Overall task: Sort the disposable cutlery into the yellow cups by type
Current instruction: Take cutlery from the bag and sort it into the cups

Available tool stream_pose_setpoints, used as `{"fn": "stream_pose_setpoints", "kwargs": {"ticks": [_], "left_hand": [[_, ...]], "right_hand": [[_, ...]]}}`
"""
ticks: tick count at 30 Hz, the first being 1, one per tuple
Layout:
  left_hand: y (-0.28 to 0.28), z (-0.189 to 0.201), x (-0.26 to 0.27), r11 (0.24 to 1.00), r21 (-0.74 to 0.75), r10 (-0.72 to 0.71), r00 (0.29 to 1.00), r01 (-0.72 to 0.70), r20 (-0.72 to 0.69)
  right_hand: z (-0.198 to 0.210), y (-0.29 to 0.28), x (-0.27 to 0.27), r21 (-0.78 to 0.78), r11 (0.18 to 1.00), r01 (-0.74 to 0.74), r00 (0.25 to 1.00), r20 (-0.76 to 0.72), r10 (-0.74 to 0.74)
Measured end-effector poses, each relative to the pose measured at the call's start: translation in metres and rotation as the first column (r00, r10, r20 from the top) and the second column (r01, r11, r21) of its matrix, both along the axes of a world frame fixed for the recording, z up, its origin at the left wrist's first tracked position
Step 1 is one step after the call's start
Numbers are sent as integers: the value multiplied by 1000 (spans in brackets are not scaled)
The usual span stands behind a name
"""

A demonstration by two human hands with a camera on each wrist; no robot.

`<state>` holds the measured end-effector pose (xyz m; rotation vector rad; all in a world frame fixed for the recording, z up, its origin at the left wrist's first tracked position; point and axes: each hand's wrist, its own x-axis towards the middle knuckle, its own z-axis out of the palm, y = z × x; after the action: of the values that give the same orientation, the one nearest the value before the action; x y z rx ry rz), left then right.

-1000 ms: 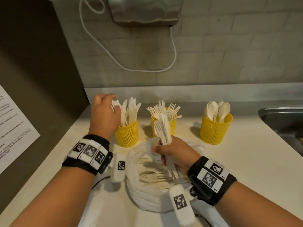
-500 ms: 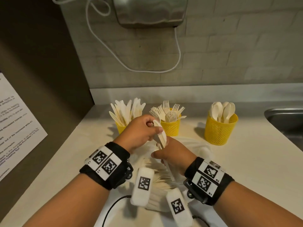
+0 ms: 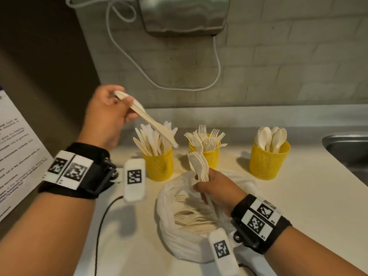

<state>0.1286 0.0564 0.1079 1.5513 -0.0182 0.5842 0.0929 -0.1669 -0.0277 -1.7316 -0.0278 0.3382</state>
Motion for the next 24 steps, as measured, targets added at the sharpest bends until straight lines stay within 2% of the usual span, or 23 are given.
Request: {"fn": "stream_pose_setpoints", "kwargs": {"ticks": [2,4,6,8,11,13,15,17,18,19,20,21,22,23,24], "left_hand": [[17,4,1,985,123,111,989,-123,101],[25,-1,4,955,220,172,976,-198,133],[23,-15,11,918,326,205,973,-227,102],[15,-35,19,874,449,196,980,-185,23],[1,-63,27,763,643,174,978,-61,-113],[-5,-72,28,654,756,191,962,22,-193],[-7,-73,28,547,837,223,968,-29,-112],[-12,-65,21,551,814,247,968,-185,53],[-17,-61,15,578,776,260,958,-252,117],[-24,-57,11,621,741,252,961,-253,117],[-34,-53,6,695,701,199,980,-162,28],[-45,-52,1,779,626,81,986,27,-144],[-57,-54,-5,835,484,-100,937,263,-336],[-67,-58,-9,827,335,-268,840,452,-471],[-75,-64,-10,784,239,-383,750,573,-540]], "right_hand": [[1,-3,-1,36,999,31,1000,-8,-30],[2,-5,-1,85,995,46,999,-20,-44],[3,-6,0,122,992,44,999,-30,-41],[3,-6,0,154,987,36,999,-39,-31],[2,-7,0,192,981,13,999,-53,-3],[2,-8,-1,247,969,-17,997,-71,35],[4,-10,-2,315,948,-40,992,-101,75],[6,-12,-2,355,933,-51,988,-118,99],[7,-13,-2,369,928,-57,987,-119,108],[8,-13,-2,383,921,-66,986,-115,119],[9,-13,-2,396,915,-76,985,-112,130],[9,-13,-2,403,912,-81,983,-121,141],[10,-12,-2,402,911,-95,979,-127,159],[10,-11,-2,387,914,-118,977,-122,178],[9,-10,-2,354,923,-152,976,-94,196]]}}
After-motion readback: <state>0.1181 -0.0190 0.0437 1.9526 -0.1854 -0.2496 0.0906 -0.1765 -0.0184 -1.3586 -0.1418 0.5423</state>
